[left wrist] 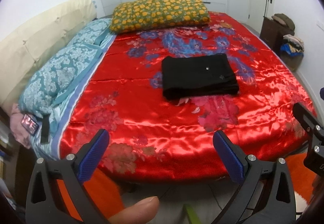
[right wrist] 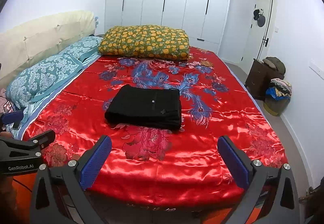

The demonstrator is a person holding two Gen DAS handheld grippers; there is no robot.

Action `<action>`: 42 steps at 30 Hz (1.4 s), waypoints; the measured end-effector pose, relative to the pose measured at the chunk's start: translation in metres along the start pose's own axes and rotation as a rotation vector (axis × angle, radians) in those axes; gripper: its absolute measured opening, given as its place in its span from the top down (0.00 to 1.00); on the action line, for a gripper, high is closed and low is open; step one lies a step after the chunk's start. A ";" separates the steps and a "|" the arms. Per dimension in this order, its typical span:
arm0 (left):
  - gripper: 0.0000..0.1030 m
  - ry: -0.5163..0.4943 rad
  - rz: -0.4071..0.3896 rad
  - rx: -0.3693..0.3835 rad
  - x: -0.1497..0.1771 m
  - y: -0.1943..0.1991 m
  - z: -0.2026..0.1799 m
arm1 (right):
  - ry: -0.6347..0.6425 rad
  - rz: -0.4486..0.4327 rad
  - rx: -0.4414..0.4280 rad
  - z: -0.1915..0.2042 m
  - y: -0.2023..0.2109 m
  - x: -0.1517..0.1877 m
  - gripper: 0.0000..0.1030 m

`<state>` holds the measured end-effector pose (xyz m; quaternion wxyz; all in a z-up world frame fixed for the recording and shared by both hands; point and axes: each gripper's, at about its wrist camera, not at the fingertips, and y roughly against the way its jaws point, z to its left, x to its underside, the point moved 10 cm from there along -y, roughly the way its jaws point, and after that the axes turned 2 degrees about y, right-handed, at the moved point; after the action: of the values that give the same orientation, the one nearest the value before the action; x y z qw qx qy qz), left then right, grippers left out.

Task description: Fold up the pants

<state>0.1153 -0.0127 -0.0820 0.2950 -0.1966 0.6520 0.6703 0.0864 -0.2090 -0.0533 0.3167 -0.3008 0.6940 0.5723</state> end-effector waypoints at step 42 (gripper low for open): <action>0.01 0.015 0.002 0.018 -0.007 -0.004 -0.015 | -0.008 0.044 0.034 -0.010 -0.010 0.002 0.00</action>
<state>0.1214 -0.0282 -0.0821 0.2910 -0.1982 0.6603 0.6634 0.0918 -0.2202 -0.0600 0.3121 -0.2776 0.7088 0.5684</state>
